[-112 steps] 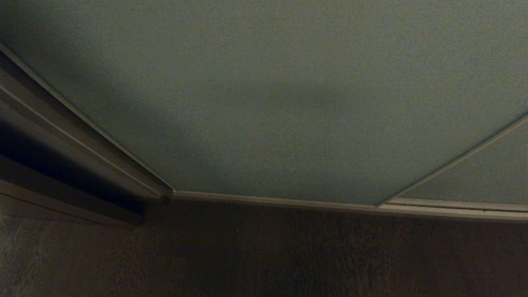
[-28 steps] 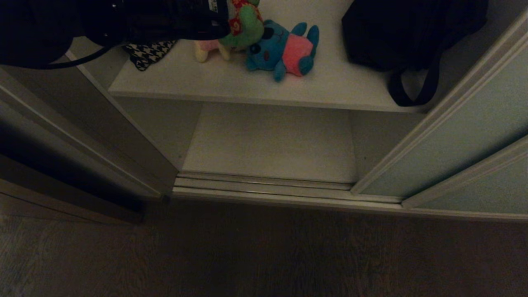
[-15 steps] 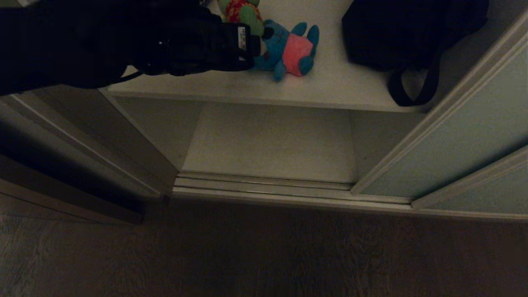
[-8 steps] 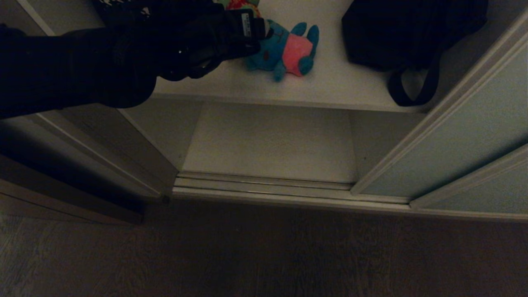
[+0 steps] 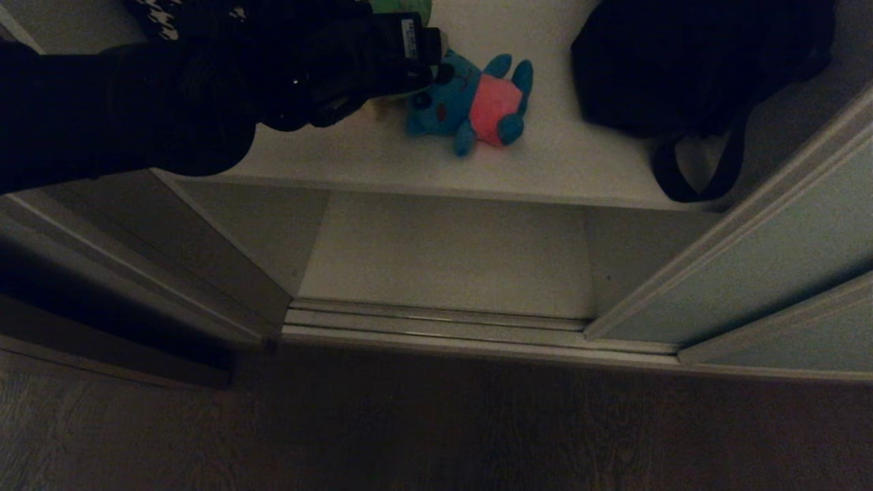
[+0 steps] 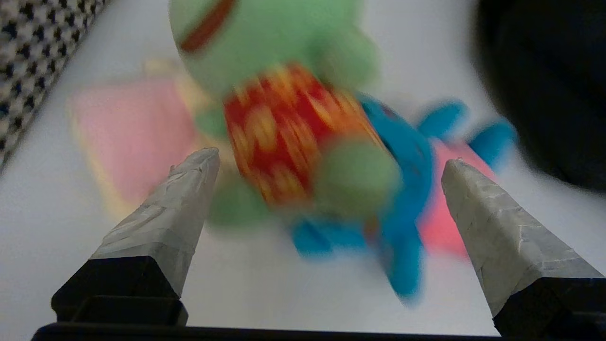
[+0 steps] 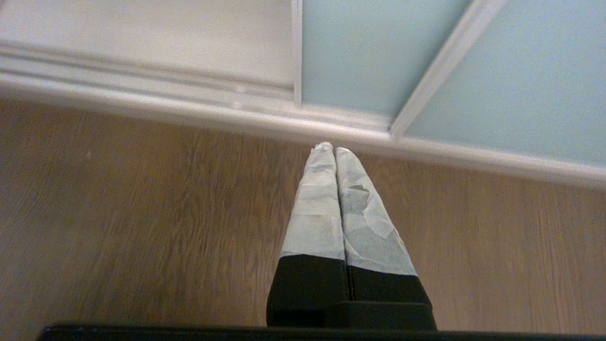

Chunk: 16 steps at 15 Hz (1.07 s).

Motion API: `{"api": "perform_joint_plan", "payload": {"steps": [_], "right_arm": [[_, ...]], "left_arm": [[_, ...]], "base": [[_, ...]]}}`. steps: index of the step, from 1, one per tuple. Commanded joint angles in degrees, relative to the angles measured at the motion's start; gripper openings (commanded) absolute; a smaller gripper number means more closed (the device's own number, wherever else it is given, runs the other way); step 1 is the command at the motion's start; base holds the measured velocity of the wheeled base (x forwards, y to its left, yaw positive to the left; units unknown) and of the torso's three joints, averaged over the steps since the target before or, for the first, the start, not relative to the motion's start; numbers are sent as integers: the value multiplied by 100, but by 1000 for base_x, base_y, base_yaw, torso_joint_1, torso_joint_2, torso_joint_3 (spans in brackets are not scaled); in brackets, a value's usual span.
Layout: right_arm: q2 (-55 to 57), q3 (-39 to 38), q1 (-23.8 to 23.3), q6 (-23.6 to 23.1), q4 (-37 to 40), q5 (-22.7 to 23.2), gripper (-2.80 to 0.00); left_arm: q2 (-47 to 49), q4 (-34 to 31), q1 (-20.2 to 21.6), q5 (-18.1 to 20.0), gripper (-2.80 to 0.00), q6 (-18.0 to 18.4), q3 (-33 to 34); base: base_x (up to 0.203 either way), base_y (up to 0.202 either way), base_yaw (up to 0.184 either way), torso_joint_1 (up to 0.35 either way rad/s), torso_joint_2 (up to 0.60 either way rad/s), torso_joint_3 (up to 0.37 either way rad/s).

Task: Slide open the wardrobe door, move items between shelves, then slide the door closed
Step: Place the green doll on the lower shelf

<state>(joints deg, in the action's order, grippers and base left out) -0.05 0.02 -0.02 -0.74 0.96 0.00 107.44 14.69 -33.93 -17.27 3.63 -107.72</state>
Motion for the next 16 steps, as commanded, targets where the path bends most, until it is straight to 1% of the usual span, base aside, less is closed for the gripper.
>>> {"api": "perform_joint_plan", "payload": {"steps": [1,4,7,13,16], "right_arm": [[5,4,2,4,0,0,-280],[5,6,2,4,0,0,-280],[5,-2,2,4,0,0,-280],[5,0,2,0,0,0,-280],[5,5,2,4,0,0,-280]], "left_arm": [[-124,-42,-22,19,0,6,26],[-267,-581,-104,144,0,-82,32],[-225,-584,-123,265,0,-266,59],[249,-495,-74,301,0,-278,-11],[486,-168,-15,315,0,-436,-22]], "base": [[171,0,3,10,-3,2],[28,0,2,2,-2,-1],[0,0,0,0,0,0],[0,0,0,0,0,0],[0,0,0,0,0,0]]}}
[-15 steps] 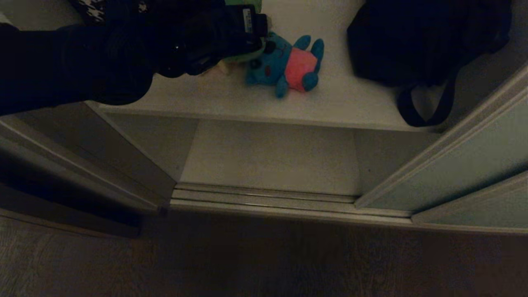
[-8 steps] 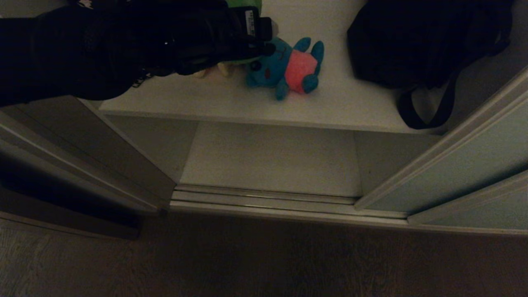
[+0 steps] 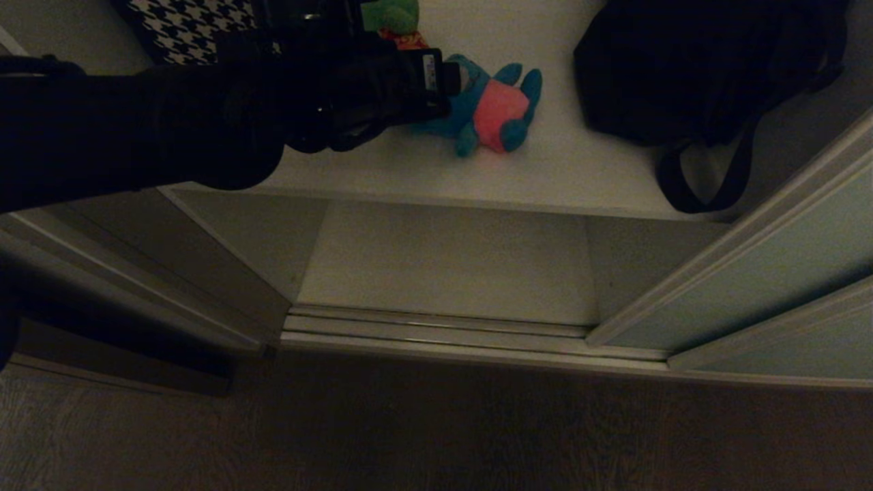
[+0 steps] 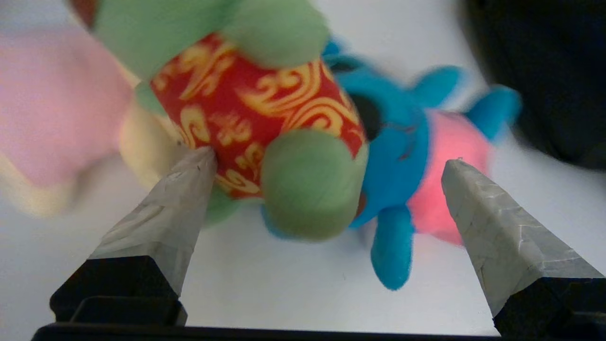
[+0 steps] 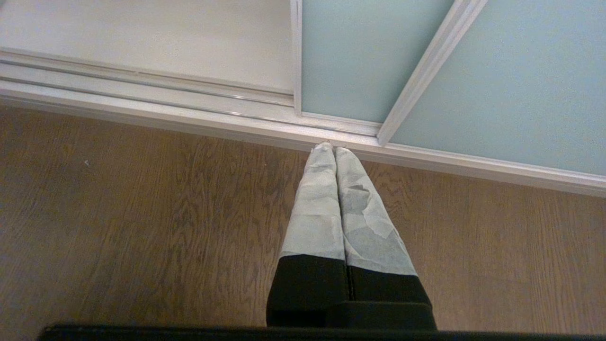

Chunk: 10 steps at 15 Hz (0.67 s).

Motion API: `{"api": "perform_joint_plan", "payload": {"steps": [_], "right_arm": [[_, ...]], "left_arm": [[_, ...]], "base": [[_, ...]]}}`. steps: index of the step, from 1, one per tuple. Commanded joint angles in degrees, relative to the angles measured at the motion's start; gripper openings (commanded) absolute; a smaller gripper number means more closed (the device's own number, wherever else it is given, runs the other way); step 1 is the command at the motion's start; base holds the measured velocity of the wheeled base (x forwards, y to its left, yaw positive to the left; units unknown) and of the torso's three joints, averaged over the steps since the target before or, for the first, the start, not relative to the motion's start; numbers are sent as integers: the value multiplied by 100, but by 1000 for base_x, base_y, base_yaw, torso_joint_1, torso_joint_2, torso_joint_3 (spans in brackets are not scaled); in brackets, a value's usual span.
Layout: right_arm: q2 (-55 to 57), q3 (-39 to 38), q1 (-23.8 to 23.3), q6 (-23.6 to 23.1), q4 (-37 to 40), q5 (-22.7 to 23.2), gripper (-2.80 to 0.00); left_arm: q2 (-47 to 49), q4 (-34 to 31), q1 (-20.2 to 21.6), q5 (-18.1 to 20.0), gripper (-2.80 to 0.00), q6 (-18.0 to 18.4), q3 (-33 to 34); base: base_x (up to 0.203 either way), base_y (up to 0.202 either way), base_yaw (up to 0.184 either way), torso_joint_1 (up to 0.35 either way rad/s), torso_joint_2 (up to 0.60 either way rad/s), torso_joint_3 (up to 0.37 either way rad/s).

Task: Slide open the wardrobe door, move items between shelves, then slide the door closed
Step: Place the green doll on the lower shelf

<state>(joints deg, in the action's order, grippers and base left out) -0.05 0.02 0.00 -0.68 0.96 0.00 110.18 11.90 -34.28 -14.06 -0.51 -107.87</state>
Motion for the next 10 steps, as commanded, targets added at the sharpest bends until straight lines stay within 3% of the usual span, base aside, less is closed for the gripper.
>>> {"api": "perform_joint_plan", "payload": {"steps": [1,3,4,10], "right_arm": [[5,-1,0,-2,0,0,-280],[5,6,0,-2,0,0,-280],[5,3,0,-2,0,0,-280],[5,-2,0,-2,0,0,-280]], "left_arm": [[330,250,44,-8,0,-23,-41],[431,382,70,-18,0,-27,-218],[381,366,70,-27,-280,-22,-234],[320,348,62,-36,-280,113,-269]], "base": [[0,0,0,0,0,0],[0,0,0,0,0,0],[0,0,0,0,0,0],[0,0,0,0,0,0]]}}
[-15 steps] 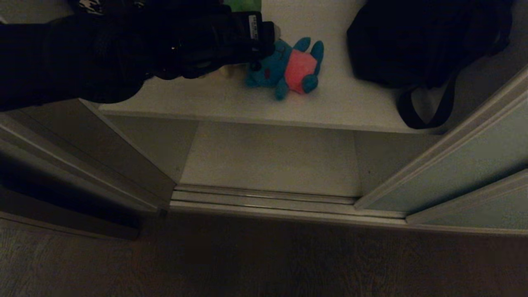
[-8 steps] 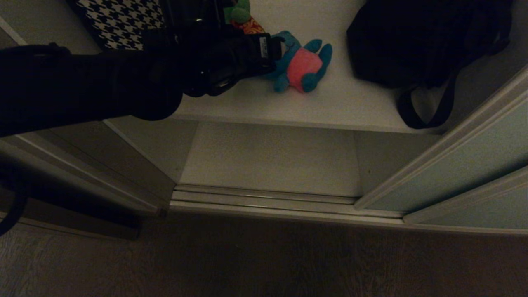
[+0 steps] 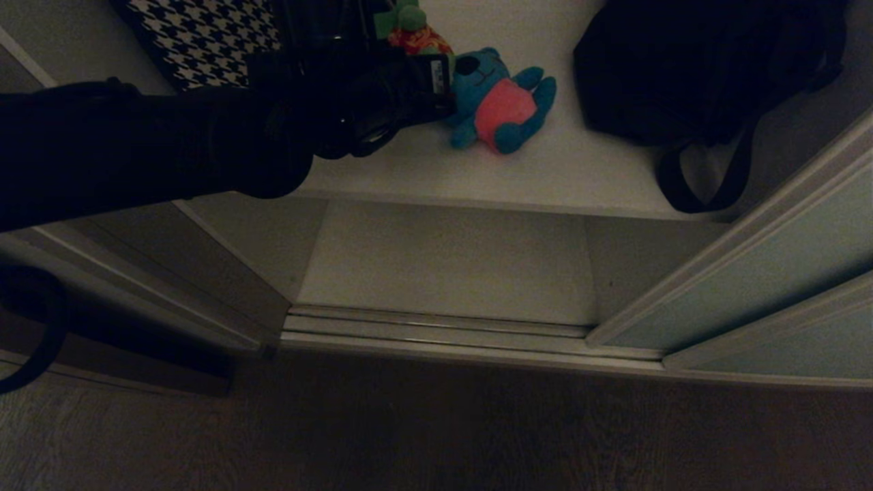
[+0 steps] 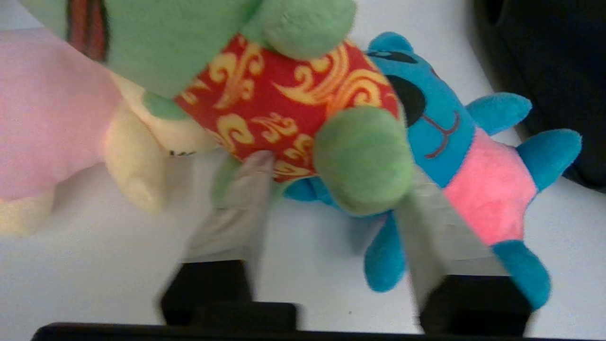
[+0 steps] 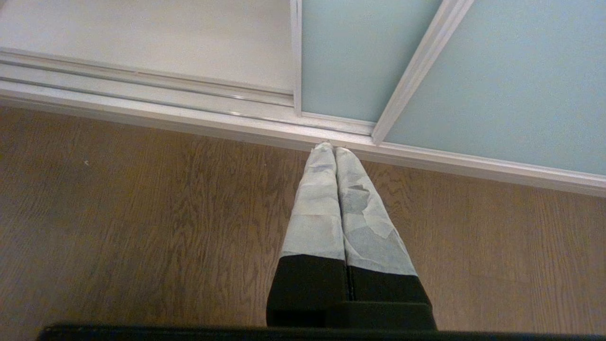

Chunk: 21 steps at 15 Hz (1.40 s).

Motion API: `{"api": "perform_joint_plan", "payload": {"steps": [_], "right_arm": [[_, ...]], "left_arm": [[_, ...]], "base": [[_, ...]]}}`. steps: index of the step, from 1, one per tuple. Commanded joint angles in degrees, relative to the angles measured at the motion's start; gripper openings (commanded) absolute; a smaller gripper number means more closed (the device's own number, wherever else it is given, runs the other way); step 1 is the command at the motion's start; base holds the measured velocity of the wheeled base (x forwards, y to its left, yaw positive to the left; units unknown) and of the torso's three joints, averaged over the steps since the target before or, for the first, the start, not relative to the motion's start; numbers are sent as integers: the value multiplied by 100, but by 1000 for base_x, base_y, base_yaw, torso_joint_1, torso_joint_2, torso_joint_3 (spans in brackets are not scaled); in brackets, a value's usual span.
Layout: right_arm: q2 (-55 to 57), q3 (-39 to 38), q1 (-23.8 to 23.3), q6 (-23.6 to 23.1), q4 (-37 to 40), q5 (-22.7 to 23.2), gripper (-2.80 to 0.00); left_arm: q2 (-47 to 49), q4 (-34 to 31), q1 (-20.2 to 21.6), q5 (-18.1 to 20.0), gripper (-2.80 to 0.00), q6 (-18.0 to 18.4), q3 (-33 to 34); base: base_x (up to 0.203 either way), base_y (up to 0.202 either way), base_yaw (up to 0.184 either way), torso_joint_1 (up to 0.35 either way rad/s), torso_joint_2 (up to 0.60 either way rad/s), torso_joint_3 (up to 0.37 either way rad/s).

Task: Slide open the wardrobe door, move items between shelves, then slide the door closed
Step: Place the green doll on the lower shelf

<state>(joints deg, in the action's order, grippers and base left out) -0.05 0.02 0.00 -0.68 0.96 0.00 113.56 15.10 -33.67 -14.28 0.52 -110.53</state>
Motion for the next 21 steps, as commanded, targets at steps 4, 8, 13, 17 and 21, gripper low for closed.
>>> {"api": "perform_joint_plan", "payload": {"steps": [4,8,13,17,21], "right_arm": [[5,-1,0,-2,0,0,-280],[5,0,0,-2,0,0,-280],[5,6,0,-2,0,0,-280],[5,5,0,-9,0,0,-280],[5,6,0,-4,0,0,-280]], "left_arm": [[-365,-97,-21,-78,-280,18,14],[-886,-614,-264,-487,-280,31,76],[-1554,-962,-471,-1073,-280,3,430],[-2447,-1076,-606,-1096,-280,0,1454],[-3363,-1097,-636,-1107,-280,-108,2691]], "base": [[0,0,0,0,0,0],[0,0,0,0,0,0],[0,0,0,0,0,0],[0,0,0,0,0,0],[0,0,0,0,0,0]]}}
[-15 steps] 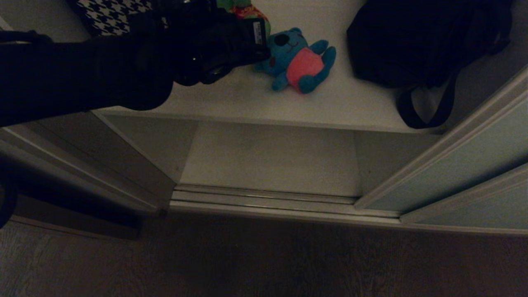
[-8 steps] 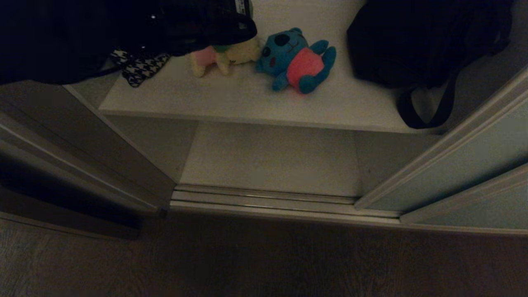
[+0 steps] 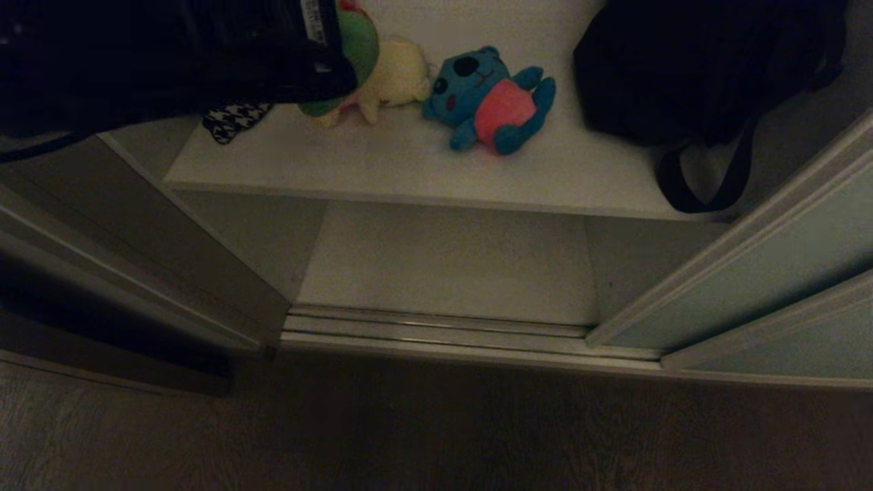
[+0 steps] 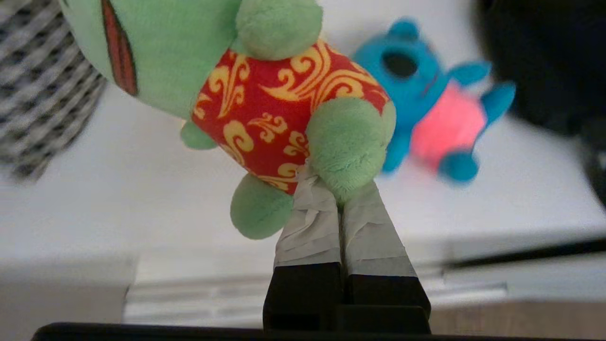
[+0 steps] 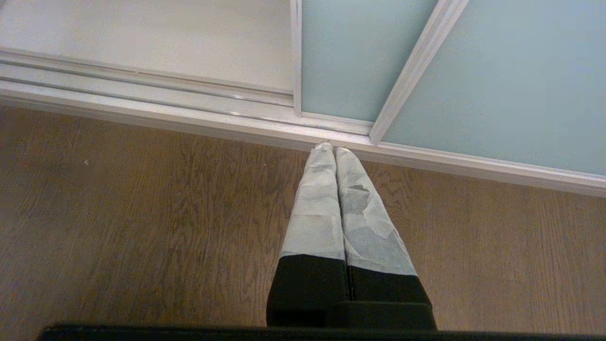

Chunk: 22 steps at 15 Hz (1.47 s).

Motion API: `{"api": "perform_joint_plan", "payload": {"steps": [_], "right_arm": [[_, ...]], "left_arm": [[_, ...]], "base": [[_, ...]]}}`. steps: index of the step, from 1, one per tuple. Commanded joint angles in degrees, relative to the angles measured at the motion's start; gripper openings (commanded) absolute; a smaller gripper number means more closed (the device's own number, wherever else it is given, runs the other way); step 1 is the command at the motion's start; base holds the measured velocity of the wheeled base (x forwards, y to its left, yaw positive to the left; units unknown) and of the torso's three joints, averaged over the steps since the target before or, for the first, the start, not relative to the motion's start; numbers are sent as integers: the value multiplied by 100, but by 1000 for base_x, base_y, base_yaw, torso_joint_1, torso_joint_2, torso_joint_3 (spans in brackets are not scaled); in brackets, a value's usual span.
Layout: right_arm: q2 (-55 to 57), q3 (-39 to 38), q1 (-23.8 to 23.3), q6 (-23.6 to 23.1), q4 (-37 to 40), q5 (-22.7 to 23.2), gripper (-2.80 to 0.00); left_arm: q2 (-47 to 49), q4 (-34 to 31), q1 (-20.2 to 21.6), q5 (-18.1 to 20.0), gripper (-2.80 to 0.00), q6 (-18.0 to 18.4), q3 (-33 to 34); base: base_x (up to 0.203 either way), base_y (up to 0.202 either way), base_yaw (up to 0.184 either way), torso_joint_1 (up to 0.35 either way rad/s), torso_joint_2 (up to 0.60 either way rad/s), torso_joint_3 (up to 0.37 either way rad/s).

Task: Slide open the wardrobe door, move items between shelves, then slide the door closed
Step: Place the green doll on the lower shelf

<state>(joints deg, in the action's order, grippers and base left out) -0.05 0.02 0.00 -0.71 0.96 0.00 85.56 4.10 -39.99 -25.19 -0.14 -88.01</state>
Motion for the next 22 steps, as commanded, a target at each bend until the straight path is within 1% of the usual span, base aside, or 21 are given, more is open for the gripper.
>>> {"api": "perform_joint_plan", "payload": {"steps": [1,3,5,8,13,17,20,22], "right_arm": [[1,-2,0,-3,0,0,-280],[5,5,0,0,0,0,-280],[5,6,0,0,0,0,-280],[5,-2,0,0,0,0,-280],[5,-2,0,0,0,0,-280],[5,-2,0,-7,0,0,-280],[5,6,0,0,0,0,-280],[5,-2,0,0,0,0,-280]], "left_arm": [[-761,0,9,-21,-280,-96,696],[-972,-10,33,-138,-280,-186,1070],[-981,-22,35,-306,-280,-211,1298],[-997,-59,35,-329,-280,-153,1295],[-1080,-76,35,-329,-280,-153,1277],[-1112,-237,39,-303,-280,-141,1250],[-1120,-261,43,-285,-280,-30,1231],[-1129,-252,43,-276,-280,-30,1277]], "base": [[0,0,0,0,0,0],[0,0,0,0,0,0],[0,0,0,0,0,0],[0,0,0,0,0,0],[0,0,0,0,0,0],[0,0,0,0,0,0],[0,0,0,0,0,0],[0,0,0,0,0,0]]}}
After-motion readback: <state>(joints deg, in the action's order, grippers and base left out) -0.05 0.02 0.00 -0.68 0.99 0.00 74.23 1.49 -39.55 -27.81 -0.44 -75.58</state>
